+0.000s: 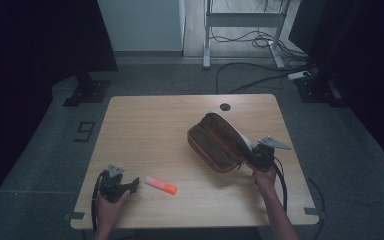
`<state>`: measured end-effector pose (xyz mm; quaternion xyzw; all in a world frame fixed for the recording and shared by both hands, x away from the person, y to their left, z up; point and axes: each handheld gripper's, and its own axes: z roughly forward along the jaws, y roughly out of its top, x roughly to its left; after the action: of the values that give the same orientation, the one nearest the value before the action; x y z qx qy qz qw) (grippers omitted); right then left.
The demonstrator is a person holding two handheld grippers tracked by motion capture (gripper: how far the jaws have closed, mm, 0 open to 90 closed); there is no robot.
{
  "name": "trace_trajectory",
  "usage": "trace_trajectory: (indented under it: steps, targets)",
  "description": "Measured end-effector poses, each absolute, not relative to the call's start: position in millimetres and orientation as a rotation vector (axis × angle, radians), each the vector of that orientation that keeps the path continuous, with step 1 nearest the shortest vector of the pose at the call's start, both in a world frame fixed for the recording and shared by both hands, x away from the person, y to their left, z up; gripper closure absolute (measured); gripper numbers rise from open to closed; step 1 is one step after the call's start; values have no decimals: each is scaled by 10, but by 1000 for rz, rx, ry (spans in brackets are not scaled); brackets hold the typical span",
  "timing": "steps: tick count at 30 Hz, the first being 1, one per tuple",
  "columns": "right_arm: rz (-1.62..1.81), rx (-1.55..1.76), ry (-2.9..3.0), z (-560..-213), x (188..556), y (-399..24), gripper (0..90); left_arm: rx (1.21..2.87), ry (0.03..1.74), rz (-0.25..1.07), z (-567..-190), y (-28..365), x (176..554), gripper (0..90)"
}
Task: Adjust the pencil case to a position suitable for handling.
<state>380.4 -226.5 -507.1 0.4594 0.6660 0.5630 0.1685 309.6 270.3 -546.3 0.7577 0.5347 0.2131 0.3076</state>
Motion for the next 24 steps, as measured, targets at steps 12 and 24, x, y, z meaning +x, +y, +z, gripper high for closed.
trace_trajectory:
  steps: [12,24]
  targets:
    - [1599,1245,1978,-5146,3845,-2061,824,2004,1414,563,-5463,2702,3096,189]
    - [1534,1217,2082,-5287,3913,-1885,819,2004,1414,563,-5463,2703,3096,189]
